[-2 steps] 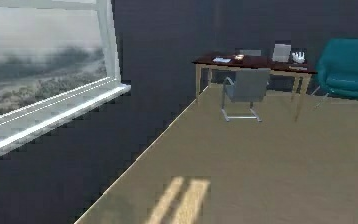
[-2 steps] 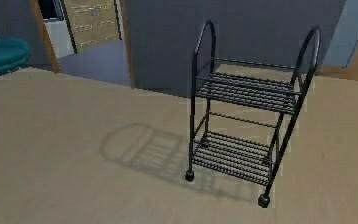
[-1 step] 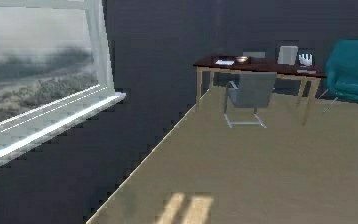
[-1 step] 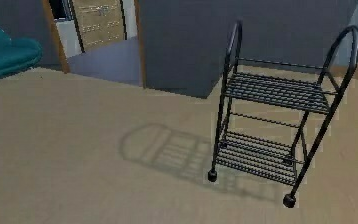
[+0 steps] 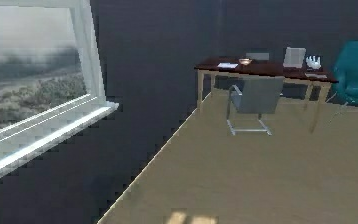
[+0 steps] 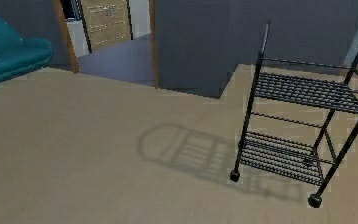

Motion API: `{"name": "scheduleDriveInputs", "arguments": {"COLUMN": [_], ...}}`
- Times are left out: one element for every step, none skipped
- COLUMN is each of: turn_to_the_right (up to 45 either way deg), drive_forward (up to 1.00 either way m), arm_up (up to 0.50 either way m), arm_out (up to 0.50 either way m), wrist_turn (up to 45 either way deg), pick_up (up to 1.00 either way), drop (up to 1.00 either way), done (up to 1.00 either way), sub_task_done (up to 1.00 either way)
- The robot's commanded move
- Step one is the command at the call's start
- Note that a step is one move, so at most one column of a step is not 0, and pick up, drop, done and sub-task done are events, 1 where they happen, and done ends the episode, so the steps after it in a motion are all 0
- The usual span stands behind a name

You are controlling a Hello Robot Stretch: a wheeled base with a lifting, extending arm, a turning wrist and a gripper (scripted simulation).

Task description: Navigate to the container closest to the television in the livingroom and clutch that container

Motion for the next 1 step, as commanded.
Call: {"name": "scheduleDriveInputs", "arguments": {"turn_to_the_right": [12.0], "drive_forward": [0.00], "arm_up": [0.00], "arm_out": [0.00], "wrist_turn": [0.0], "pick_up": [0.00], "drop": [0.00], "done": [0.00], "sub_task_done": [0.00]}}
